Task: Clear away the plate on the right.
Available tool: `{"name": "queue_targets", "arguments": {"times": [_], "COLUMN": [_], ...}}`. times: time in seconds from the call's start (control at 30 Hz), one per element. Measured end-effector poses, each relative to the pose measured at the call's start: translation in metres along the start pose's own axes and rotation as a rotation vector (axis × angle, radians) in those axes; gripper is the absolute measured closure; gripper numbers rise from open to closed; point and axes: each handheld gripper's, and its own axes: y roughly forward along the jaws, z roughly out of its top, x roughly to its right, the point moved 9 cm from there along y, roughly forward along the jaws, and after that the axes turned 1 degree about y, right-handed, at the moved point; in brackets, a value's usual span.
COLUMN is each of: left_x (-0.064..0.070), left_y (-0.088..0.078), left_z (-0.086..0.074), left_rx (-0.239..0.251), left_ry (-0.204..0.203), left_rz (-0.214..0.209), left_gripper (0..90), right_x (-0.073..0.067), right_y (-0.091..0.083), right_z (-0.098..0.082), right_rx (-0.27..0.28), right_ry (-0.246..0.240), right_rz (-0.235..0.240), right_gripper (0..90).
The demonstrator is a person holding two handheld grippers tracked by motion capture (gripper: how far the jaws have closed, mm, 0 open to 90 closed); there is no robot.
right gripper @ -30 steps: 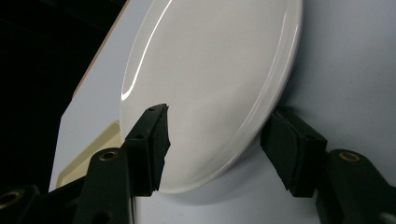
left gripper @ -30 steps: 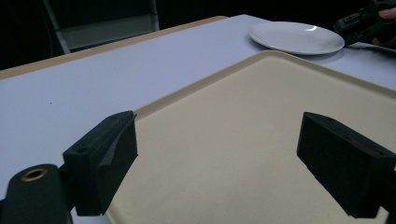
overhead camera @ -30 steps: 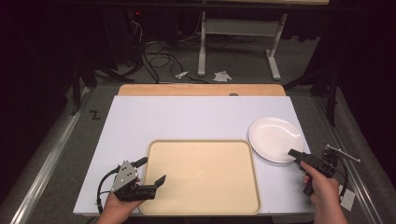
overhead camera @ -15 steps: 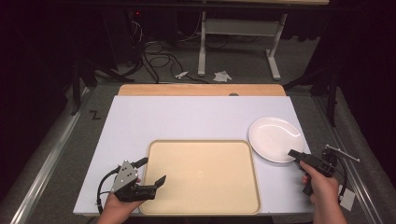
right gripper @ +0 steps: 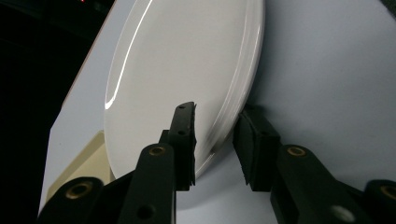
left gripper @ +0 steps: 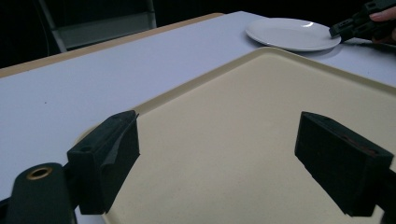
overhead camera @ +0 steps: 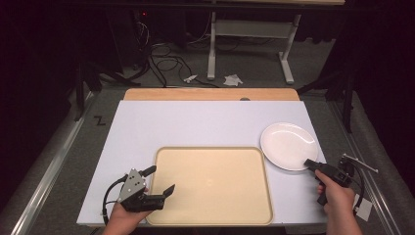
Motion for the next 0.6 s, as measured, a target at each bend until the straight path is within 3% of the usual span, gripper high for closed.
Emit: {"name": "queue_targets", "arguments": {"times": [0.1, 0.3, 0.6], "left_x": [0.0, 0.0003, -0.0004], "left_y": [0.0001, 0.0004, -0.0008], "left_z": [-0.0004, -0.0004, 0.0], "left_rx": [-0.003, -0.004, -0.001], "left_ry": [0.002, 0.003, 0.002], "left_rz": [0.001, 0.0, 0.004], "left_gripper": [14.5, 14.6, 14.7], "right_x": [0.0026, 0.004, 0.0028], "right_y": [-0.0001, 0.0006, 0.0011], "right_z": [-0.0002, -0.0003, 0.0017], "right_rx": [-0.004, 0.007, 0.033], "right_ry": [0.019, 0.019, 0.083], "right_rz": [0.009, 0.015, 0.03], "right_gripper": [76.7, 78.4, 82.3]}}
